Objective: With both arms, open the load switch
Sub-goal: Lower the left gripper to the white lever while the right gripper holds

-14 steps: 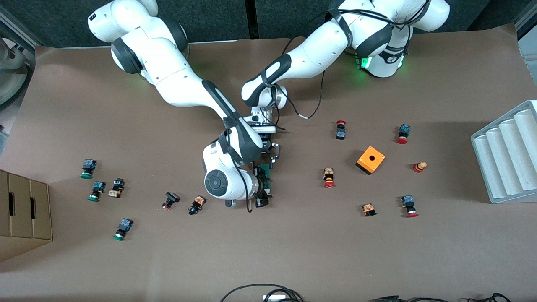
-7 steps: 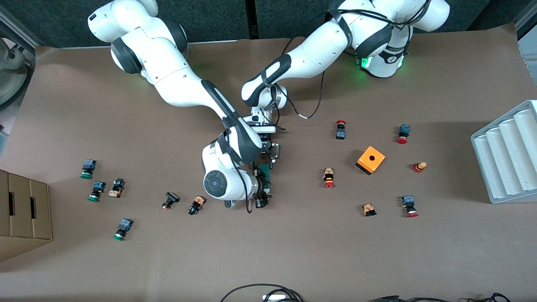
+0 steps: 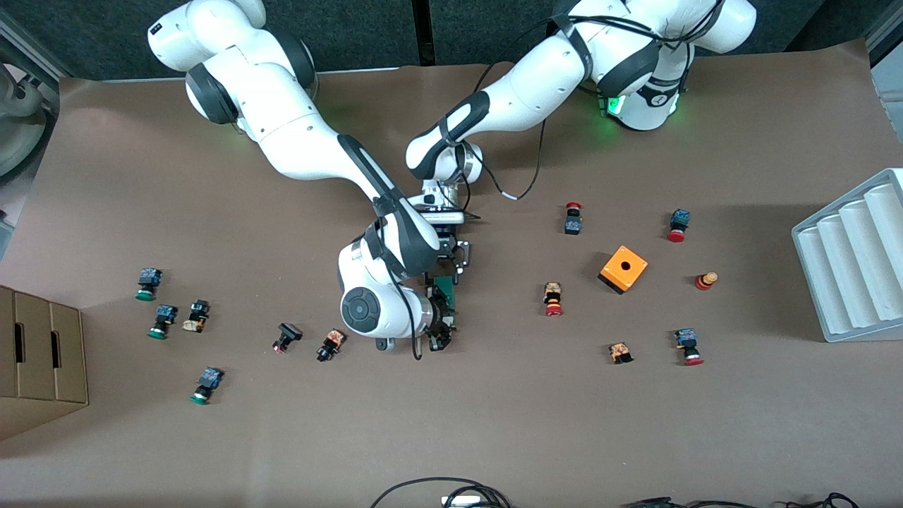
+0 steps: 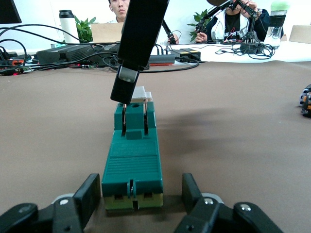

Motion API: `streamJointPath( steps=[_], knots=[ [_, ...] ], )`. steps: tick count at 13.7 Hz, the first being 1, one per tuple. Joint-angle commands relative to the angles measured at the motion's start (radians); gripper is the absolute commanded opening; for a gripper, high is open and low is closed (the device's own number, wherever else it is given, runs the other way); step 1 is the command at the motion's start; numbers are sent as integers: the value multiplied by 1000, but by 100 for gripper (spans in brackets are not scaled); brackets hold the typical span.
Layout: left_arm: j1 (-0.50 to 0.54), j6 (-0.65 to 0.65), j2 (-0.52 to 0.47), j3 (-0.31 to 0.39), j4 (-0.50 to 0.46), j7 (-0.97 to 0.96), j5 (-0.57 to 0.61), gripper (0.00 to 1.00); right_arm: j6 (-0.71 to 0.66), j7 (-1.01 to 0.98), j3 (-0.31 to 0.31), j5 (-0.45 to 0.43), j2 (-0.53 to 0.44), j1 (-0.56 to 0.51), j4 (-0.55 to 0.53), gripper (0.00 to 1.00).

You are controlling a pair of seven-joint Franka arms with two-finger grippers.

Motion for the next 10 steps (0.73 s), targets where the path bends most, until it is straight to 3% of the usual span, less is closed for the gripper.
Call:
streamJointPath(
  steps=[1,10],
  knots=[
    [-15,4,40,9,21,-15,9,77,-60,-4,1,12,-2,4,12,37],
    [-15,4,40,9,21,-15,9,77,-81,-7,1,-4,-20,-7,8,36]
  ],
)
